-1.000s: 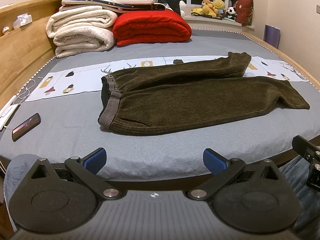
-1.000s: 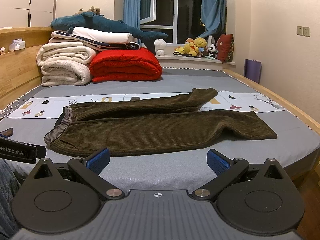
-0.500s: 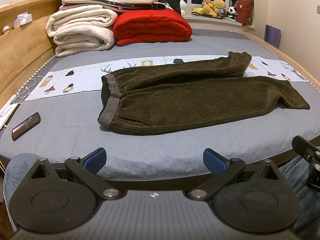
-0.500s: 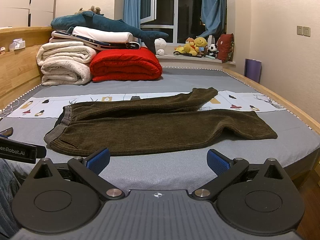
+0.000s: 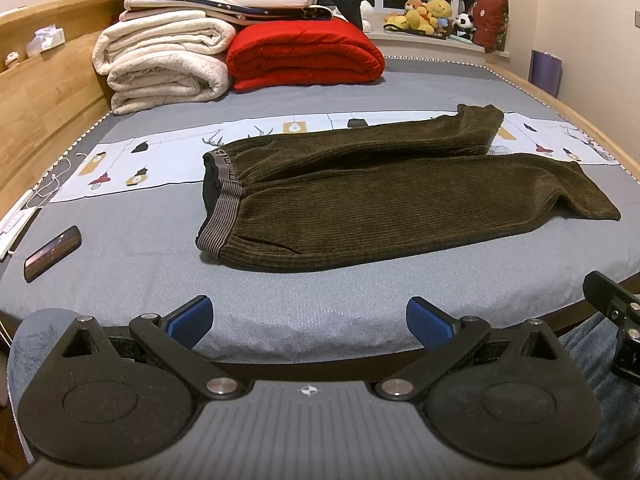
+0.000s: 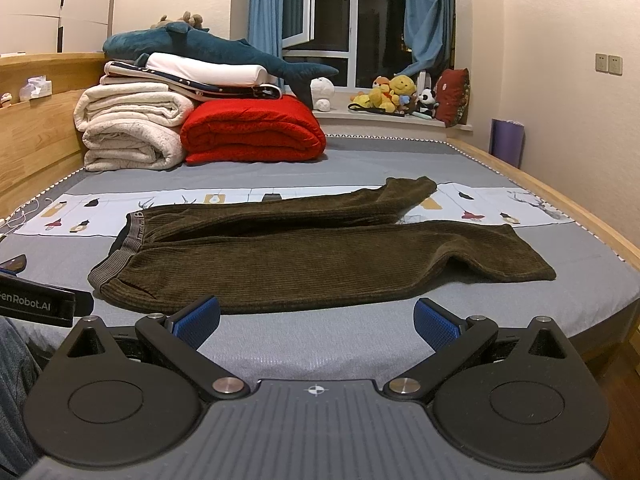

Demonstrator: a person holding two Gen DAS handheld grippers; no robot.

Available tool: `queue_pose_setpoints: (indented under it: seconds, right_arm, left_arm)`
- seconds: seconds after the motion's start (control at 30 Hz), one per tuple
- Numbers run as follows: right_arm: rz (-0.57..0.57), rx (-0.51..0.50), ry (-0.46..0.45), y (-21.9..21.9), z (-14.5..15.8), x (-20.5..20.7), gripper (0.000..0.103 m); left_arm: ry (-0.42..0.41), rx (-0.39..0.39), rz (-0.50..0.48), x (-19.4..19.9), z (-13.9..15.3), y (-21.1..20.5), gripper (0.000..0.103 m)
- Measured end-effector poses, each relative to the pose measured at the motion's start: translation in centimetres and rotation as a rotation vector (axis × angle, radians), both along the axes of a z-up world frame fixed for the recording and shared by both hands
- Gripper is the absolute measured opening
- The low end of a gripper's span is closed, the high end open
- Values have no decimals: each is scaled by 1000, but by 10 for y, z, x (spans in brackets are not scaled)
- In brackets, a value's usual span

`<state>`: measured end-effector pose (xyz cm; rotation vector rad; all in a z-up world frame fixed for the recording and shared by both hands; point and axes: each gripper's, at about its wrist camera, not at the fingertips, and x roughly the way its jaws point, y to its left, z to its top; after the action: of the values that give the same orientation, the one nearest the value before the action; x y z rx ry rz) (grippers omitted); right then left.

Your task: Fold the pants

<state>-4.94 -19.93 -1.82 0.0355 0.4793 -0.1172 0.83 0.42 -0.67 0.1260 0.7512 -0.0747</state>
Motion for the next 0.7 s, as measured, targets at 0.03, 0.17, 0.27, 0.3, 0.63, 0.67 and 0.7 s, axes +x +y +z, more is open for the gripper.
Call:
queue_pose_setpoints:
  seconds: [0.03,0.17,0.27,0.3,0.63,0.67,0.7]
  right_arm:
    - [0,-1,0,0,0,0,102]
    - [0,-1,2,0,1,0,102]
    - [0,-1,0,0,1,0,102]
    - [1,-1,-1,0,1,0,102]
    - [0,-1,-1,0,3,0,102]
    - [-1,0,0,0,3,1,102]
    - [-1,0,1,-1,2,1,102]
  left_arm:
    - [0,0,0,0,0,0,103]
    - [0,1,-1,0,0,-1,103]
    - [0,1,-1,0,0,-1,103]
    - [1,1,-1,0,0,-1,103]
    - [6,-1,0,1,-1,-1,103]
    - [8,-2,0,1,-1,-1,103]
    - [9,-3,0,2,-2,-1,103]
